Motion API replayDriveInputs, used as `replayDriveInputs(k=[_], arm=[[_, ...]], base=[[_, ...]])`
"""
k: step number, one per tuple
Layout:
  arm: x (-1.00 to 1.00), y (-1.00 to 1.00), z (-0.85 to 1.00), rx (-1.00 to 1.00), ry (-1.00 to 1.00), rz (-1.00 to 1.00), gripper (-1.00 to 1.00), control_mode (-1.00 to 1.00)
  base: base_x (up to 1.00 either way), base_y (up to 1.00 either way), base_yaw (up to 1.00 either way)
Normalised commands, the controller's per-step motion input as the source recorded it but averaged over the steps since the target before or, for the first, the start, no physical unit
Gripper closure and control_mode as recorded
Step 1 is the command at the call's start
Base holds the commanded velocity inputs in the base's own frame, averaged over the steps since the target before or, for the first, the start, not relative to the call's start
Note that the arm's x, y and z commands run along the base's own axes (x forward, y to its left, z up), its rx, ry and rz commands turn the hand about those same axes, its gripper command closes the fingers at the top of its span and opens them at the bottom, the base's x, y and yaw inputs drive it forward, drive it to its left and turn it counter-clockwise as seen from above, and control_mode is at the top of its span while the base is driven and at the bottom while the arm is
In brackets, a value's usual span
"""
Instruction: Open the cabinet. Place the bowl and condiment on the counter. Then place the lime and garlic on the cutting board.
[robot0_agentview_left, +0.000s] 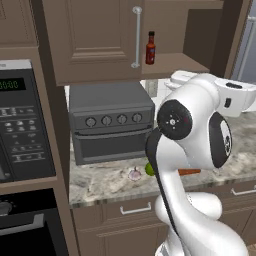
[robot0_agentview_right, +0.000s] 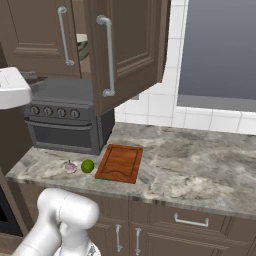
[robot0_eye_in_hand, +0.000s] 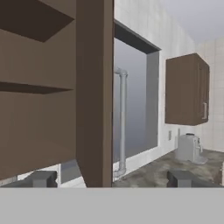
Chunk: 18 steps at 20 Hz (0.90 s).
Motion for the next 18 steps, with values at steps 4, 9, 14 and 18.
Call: replayDriveInputs(k=[4,9,14,18], arm=[[0.56,0.04,0.00,0.00,0.00,-0.02,-1.00,-1.00],[0.36,-0.05,0.00,0.00,0.00,-0.02,-1.00,-1.00],[0.19,-0.22,0.00,0.00,0.03,-0.15,-1.00,-1.00],[0.34,-0.03,0.00,0.00,0.03,-0.16,-1.00,-1.00]], base=[[0.00,0.00,0.00],[0.00,0.00,0.00],[0.00,0.00,0.00],[0.00,0.00,0.00]])
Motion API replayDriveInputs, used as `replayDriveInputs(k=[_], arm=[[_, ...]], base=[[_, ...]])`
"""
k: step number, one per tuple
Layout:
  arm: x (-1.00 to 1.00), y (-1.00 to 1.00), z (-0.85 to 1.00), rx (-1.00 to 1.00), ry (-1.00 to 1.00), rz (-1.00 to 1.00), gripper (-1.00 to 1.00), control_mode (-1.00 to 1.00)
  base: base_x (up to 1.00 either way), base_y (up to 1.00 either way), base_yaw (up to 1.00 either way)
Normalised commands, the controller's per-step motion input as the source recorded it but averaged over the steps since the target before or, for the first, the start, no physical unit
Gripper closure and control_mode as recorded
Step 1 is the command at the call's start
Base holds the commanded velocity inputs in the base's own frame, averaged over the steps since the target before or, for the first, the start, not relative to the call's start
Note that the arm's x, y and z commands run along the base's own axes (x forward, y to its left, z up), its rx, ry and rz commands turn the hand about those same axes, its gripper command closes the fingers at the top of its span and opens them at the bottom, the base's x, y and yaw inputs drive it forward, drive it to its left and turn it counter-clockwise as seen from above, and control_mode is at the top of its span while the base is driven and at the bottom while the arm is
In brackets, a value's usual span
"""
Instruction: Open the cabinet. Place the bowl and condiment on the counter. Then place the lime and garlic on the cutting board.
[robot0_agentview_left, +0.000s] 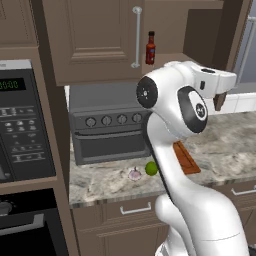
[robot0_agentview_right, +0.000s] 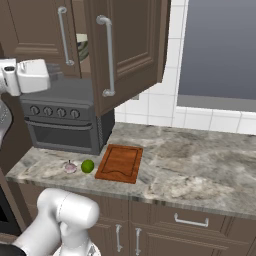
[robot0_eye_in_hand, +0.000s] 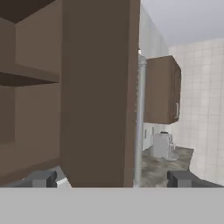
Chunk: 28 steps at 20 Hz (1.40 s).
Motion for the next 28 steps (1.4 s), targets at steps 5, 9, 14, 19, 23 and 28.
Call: replayDriveInputs(k=[5,9,14,19,23,28], arm=[[0.41,0.00,0.00,0.00,0.02,-0.14,-1.00,-1.00],[0.34,-0.09,-0.03,0.00,0.00,-0.07,-1.00,-1.00],[0.18,-0.30,-0.01,0.00,0.00,-0.01,-1.00,-1.00],[0.09,-0.42,-0.01,0.00,0.01,0.00,-1.00,-1.00],[0.14,-0.33,-0.04,0.00,0.02,0.00,-1.00,-1.00],[0.01,-0.51,-0.02,0.00,0.01,0.00,-1.00,-1.00]], base=[[0.00,0.00,0.00],[0.00,0.00,0.00],[0.00,0.00,0.00],[0.00,0.00,0.00],[0.00,0.00,0.00],[0.00,0.00,0.00]])
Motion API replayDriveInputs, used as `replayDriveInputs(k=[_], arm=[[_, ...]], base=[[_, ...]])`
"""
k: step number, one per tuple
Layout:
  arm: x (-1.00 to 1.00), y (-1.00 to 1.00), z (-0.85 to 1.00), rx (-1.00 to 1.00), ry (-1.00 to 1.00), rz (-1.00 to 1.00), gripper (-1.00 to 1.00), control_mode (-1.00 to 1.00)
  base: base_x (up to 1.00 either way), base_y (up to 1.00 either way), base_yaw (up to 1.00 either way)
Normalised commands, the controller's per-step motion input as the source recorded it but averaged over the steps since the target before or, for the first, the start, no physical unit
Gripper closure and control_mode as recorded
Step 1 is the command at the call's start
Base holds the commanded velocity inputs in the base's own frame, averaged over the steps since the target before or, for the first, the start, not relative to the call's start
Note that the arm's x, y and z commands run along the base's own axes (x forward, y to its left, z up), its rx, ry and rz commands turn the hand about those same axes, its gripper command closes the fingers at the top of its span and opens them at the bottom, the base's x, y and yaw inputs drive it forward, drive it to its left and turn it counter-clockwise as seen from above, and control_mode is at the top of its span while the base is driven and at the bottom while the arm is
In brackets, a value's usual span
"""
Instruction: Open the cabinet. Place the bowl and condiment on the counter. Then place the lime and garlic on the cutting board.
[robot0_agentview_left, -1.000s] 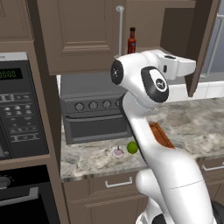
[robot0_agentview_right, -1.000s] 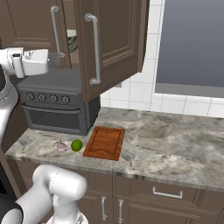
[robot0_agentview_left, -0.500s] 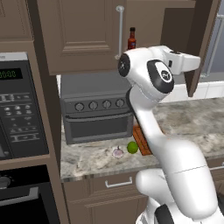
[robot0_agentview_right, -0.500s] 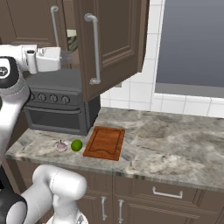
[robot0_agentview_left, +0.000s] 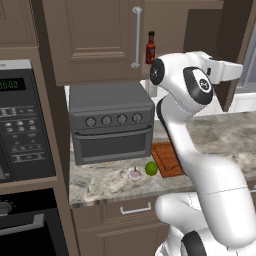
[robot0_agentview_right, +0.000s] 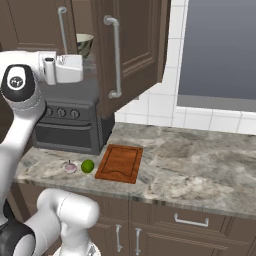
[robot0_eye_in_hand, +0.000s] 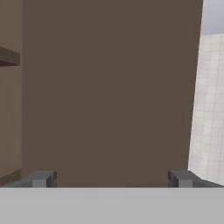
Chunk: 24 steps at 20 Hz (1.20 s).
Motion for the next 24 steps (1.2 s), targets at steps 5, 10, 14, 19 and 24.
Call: replayDriveInputs(k=[5,10,14,19,24], arm=[[0.00,-0.58,-0.03,0.00,0.00,0.00,-1.00,-1.00],[0.00,-0.58,-0.09,0.00,0.01,0.00,-1.00,-1.00],[0.07,-0.50,-0.09,0.00,0.00,0.00,-1.00,-1.00],[0.10,-0.44,-0.07,0.00,0.00,0.00,-1.00,-1.00],[0.05,-0.28,-0.04,0.00,0.00,0.02,-1.00,-1.00]], base=[[0.00,0.00,0.00],[0.00,0.00,0.00],[0.00,0.00,0.00],[0.00,0.00,0.00],[0.00,0.00,0.00]])
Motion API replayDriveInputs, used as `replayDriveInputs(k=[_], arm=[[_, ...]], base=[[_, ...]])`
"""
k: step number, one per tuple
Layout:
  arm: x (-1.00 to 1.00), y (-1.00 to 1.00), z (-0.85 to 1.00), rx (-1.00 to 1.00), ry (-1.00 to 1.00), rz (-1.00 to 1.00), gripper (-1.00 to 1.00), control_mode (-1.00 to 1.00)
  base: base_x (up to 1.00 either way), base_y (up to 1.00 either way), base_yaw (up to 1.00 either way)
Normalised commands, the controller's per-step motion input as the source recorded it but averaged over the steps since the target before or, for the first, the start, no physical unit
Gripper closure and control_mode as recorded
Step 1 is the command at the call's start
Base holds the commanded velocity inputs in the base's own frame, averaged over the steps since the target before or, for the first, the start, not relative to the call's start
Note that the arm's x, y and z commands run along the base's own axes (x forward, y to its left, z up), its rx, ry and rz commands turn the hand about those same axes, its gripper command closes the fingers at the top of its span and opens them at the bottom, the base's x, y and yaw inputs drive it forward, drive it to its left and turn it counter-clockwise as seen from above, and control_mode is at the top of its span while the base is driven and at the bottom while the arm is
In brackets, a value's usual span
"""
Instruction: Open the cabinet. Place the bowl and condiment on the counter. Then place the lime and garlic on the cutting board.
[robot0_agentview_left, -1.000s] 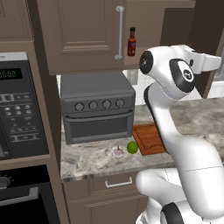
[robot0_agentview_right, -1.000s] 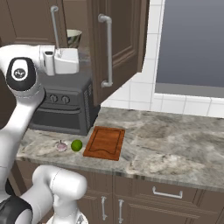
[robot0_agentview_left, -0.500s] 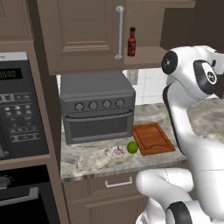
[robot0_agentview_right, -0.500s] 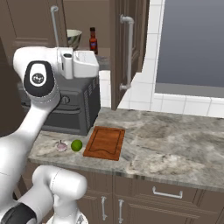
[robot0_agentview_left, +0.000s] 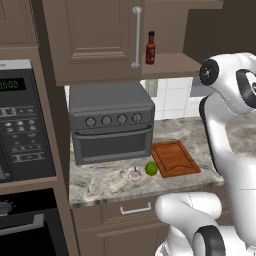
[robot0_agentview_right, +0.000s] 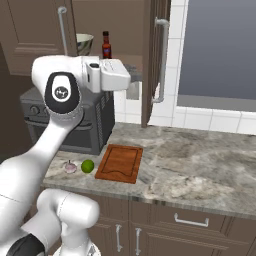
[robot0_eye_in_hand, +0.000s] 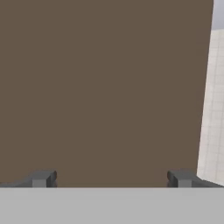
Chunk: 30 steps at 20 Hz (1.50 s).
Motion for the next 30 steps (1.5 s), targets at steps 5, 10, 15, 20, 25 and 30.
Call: replayDriveInputs(k=[5,10,15,20,25,30], arm=[[-0.04,0.29,-0.07,-0.21,0.00,0.08,-1.00,-1.00],[-0.50,0.53,-0.08,-0.20,0.00,0.16,-1.00,-1.00],[-0.39,0.30,0.00,0.01,0.02,0.21,-1.00,-1.00],[-0.06,0.49,0.01,0.16,0.22,0.38,-1.00,-1.00],[0.00,0.68,0.00,0.14,0.17,0.47,-1.00,-1.00],[0.00,0.56,0.07,0.11,0.04,0.36,-1.00,-1.00]], base=[[0.00,0.00,0.00],[0.00,0.00,0.00],[0.00,0.00,0.00],[0.00,0.00,0.00],[0.00,0.00,0.00],[0.00,0.00,0.00]])
